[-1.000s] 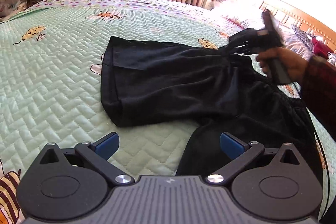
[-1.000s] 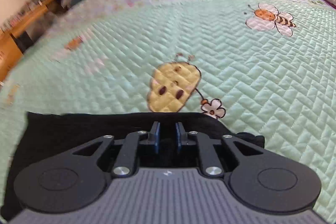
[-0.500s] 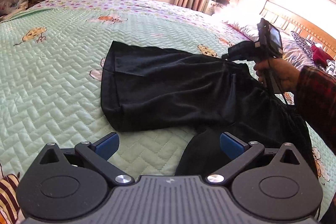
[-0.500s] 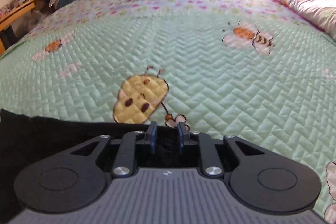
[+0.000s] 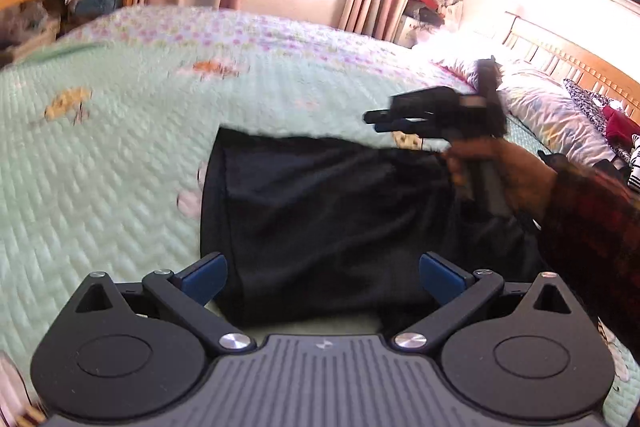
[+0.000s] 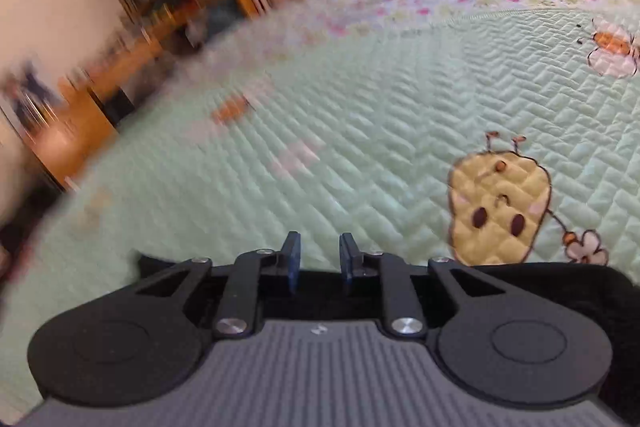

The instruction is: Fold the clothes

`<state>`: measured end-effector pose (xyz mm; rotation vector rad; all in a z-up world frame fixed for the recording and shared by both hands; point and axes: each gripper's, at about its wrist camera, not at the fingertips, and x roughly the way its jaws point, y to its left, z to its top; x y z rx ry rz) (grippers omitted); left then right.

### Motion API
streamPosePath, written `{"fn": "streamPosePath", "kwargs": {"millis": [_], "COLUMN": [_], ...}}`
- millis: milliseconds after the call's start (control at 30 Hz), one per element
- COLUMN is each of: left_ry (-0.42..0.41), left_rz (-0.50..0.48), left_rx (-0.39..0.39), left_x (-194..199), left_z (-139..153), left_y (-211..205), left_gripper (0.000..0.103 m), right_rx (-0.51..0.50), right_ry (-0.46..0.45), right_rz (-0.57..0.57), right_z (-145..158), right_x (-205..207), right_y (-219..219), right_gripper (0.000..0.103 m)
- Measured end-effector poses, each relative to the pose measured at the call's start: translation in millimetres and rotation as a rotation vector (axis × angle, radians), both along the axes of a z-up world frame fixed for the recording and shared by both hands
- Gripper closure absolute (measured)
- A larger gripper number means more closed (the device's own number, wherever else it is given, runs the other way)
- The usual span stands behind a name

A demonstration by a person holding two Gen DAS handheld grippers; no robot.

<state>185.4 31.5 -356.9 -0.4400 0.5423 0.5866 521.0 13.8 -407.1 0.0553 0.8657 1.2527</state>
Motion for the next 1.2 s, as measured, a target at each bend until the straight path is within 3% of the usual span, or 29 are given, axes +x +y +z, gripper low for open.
{"fn": "streamPosePath", "kwargs": {"millis": [100, 267, 367, 533, 633, 700, 967, 1200], "left_ry": [-0.006, -0.075, -0.072, -0.042, -0.065, -0.095, -0.02, -0.015], "left_rz": [-0.01, -0.084, -0.011, 0.016, 0.014, 0.011, 0.012, 0.025], "left_rx": [0.011, -0.115, -0.146, -0.216, -0.312, -0.371, -0.389, -0.399], "left_x": [20, 68, 81, 61, 46, 42, 54, 56], "left_z": [9, 12, 16, -5, -28, -38, -58, -63], "left_y": [21, 70, 97, 122, 139, 146, 153, 153], "left_gripper": [0.001, 0.003, 0.006, 0.007, 0.02, 0.022, 0.021, 0.026], "right_rx": [0.073, 0.132, 0.135, 0.151, 0.196, 0.226, 0.234, 0.227], "right_ry": [0.017, 0.032, 0.078, 0.114, 0.181, 0.232, 0.308, 0.287], "right_rz": [-0.024, -0.129, -0.167, -0.117, -0.111, -0.117, -0.157, -0.143], "right_z": [17, 26, 19, 8, 0, -7, -43, -49], "right_x": [-1, 11, 22, 4, -10, -20, -31, -31], "right_y": [-41, -110, -140, -178, -204, -219, -235, -231], "right_gripper": [0.072, 0.064, 0.063, 0.059, 0.054, 0.052, 0.049, 0.049]}}
